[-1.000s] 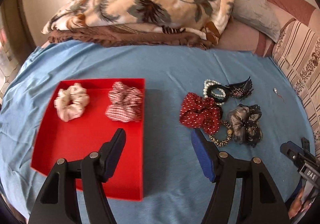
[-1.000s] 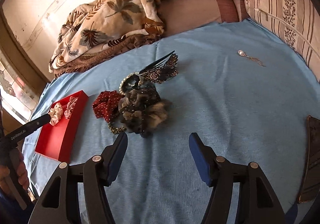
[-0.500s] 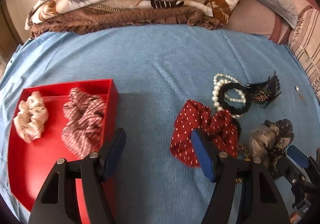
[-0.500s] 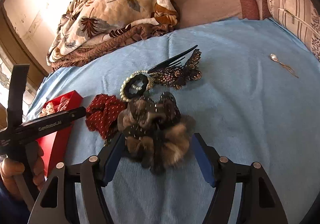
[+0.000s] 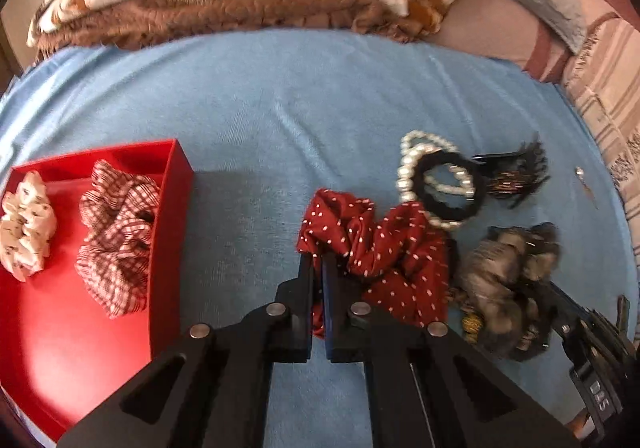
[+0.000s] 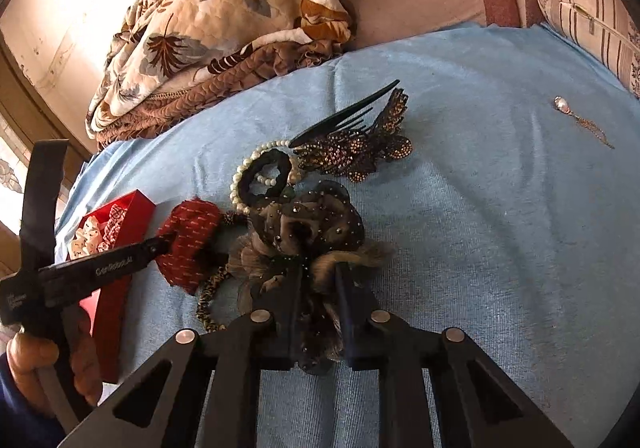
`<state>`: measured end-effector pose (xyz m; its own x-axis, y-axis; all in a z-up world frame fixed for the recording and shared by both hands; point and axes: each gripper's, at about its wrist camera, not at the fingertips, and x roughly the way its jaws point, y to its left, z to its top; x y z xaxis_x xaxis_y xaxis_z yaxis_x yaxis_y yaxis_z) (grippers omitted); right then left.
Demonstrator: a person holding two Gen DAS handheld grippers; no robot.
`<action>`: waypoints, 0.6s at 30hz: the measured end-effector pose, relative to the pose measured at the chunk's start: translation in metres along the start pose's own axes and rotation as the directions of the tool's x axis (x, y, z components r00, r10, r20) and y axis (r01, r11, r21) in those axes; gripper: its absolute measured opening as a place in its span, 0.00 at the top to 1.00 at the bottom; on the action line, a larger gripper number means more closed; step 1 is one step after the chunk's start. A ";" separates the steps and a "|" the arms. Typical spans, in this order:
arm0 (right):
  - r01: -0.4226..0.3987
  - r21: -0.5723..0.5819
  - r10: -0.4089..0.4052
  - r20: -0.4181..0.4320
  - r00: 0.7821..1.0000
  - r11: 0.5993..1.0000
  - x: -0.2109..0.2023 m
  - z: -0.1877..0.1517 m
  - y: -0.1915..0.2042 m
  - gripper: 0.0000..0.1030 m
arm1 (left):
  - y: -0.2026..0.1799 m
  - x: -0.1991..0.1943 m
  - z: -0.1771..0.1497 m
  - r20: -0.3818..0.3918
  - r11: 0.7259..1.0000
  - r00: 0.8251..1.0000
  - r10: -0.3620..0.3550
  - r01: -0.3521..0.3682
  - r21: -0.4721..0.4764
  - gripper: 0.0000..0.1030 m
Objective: Organize jewelry
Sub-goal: 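Grasp the red polka-dot scrunchie with the left gripper while the right grasps the dark brown scrunchie, then carry both scrunchies into the red tray and open both grippers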
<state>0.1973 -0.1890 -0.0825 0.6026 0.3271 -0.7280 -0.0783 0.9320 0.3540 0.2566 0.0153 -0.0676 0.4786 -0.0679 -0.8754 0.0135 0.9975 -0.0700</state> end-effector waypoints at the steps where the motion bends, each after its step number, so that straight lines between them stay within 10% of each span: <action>1: -0.004 -0.003 0.004 0.005 1.000 1.000 -0.004 0.000 0.001 0.93 | -0.003 -0.009 -0.003 0.016 1.000 1.000 -0.008 0.008 0.001 0.97; 18: -0.033 -0.080 0.041 0.095 0.995 0.996 -0.091 -0.017 0.037 0.98 | 0.045 -0.155 -0.051 0.186 0.992 0.978 -0.090 0.105 -0.071 0.97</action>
<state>0.1259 -0.1818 -0.0132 0.6713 0.3487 -0.6540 -0.1618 0.9301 0.3298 0.1381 0.0699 0.0408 0.6301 -0.1521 -0.7614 0.0015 0.9809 -0.1947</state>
